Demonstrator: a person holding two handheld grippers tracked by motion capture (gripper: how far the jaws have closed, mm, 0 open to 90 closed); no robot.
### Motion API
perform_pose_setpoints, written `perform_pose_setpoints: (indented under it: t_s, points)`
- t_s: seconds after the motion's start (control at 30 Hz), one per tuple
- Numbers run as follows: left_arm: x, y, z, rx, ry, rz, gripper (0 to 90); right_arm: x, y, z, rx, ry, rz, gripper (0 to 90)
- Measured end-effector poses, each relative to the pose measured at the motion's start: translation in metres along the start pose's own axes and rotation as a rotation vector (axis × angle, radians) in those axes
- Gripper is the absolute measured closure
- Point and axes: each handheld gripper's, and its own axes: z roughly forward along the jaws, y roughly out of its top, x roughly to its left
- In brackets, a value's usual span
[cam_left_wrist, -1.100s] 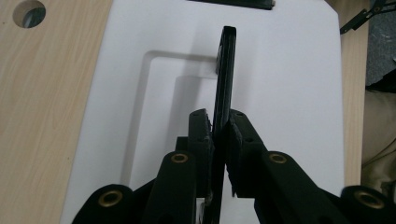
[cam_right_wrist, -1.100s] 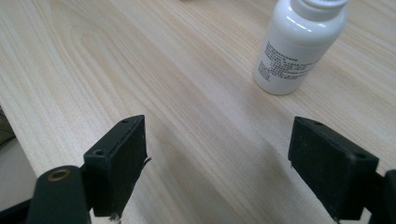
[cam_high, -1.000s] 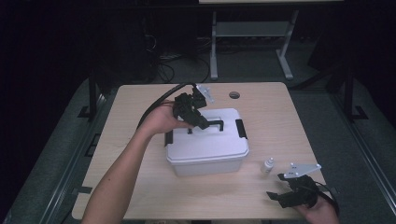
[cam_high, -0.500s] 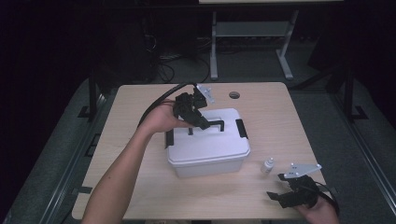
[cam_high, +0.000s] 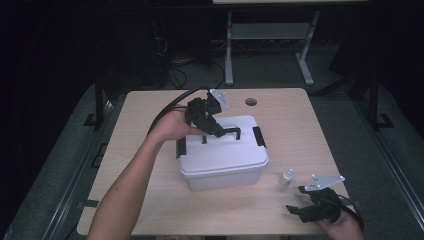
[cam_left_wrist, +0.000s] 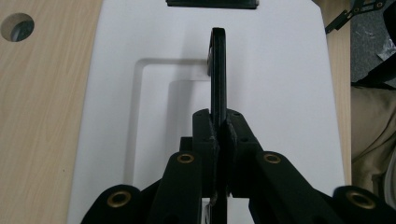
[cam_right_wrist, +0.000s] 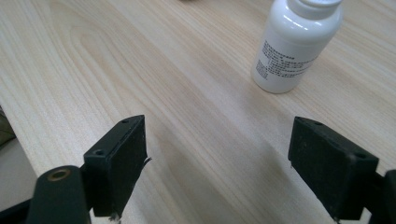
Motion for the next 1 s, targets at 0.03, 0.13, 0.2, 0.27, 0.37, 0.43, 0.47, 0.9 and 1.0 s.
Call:
perform_pose_setpoints:
  t_s: [0.03,0.13,0.2,0.27,0.37,0.43,0.47,0.9,1.0]
  points:
    - [0.0,0.0,-0.001,-0.002,-0.001,-0.002,84.4,0.0,0.0,0.0,0.0,0.0,0.002,18.8]
    - [0.0,0.0,-0.003,-0.007,0.0,0.004,84.4,0.0,0.0,0.0,0.001,0.002,0.001,18.8]
    - [0.0,-0.001,-0.004,-0.018,0.001,-0.003,84.4,0.0,0.0,0.0,0.001,0.004,-0.003,18.8]
    - [-0.001,-0.001,-0.006,-0.025,0.001,-0.004,84.4,0.0,0.0,0.0,0.001,0.003,-0.002,18.8]
    - [-0.001,-0.002,-0.011,-0.037,-0.007,-0.007,84.4,0.001,0.0,0.0,0.001,0.002,0.003,18.8]
    - [-0.002,-0.002,-0.012,-0.036,-0.002,-0.005,84.4,0.001,0.0,0.0,0.002,0.002,0.003,18.8]
    - [-0.003,-0.002,-0.013,-0.038,0.0,-0.005,84.4,0.001,0.0,0.0,0.002,0.002,0.004,18.8]
    - [-0.009,-0.005,-0.038,-0.058,0.034,-0.004,84.4,0.001,0.001,0.0,0.0,-0.002,-0.003,18.8]
    - [-0.011,-0.007,-0.044,-0.062,0.042,-0.006,84.4,0.0,0.001,-0.001,-0.002,-0.005,-0.005,18.8]
